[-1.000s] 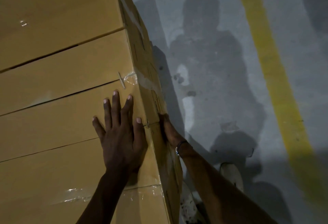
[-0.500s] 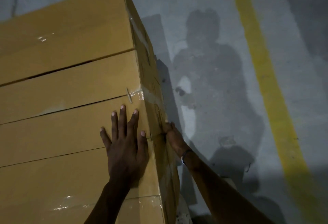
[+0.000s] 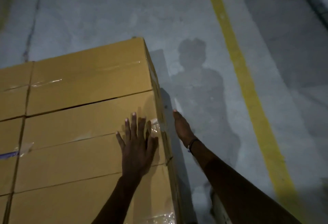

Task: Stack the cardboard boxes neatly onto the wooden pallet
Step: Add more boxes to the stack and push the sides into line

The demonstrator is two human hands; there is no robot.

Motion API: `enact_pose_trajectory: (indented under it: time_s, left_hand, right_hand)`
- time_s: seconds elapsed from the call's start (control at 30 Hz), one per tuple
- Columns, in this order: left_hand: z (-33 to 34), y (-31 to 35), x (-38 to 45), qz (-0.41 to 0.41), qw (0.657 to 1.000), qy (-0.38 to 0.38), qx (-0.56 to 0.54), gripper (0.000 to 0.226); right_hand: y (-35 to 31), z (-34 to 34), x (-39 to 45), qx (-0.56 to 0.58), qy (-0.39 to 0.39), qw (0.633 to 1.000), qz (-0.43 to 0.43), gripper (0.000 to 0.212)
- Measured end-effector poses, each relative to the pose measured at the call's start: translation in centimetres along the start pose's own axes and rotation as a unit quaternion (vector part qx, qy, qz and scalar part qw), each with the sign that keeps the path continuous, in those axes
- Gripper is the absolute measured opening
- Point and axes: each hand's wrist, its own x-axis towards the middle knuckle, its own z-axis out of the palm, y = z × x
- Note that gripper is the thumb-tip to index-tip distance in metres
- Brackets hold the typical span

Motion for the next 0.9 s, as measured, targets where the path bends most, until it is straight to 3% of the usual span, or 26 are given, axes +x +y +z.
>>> enact_pose_trajectory:
  time_s: [0.33, 0.53, 0.67, 0.8, 0.9]
  left_hand:
    - [-0.9, -0.5, 16.3, 0.034, 0.999, 0.019, 0.012, 0.066]
    - [1.3, -0.4, 17.1, 0.006, 0.999, 0.036, 0.020, 0.063]
    - [1.5, -0.2, 17.1, 0.004, 0.998, 0.044, 0.034, 0.063]
    - [1.5, -0.2, 17.1, -0.005, 0.999, 0.034, 0.036, 0.063]
    - [1.4, -0.2, 17.0, -0.005, 0.999, 0.027, 0.043, 0.064]
  right_hand:
    - [-3.2, 1.0, 8.0, -0.012, 0.002, 1.000, -0.008, 0.070]
    - [-2.3, 3.7, 13.6, 0.002, -0.020, 1.000, 0.017, 0.078]
    - [-1.8, 5.3, 16.3, 0.052, 0.009, 0.997, 0.060, 0.083]
    - [1.5, 8.1, 19.3, 0.070, -0.106, 0.986, 0.105, 0.115]
    - [3.3, 7.7, 21.1, 0.079, -0.080, 0.986, 0.123, 0.118]
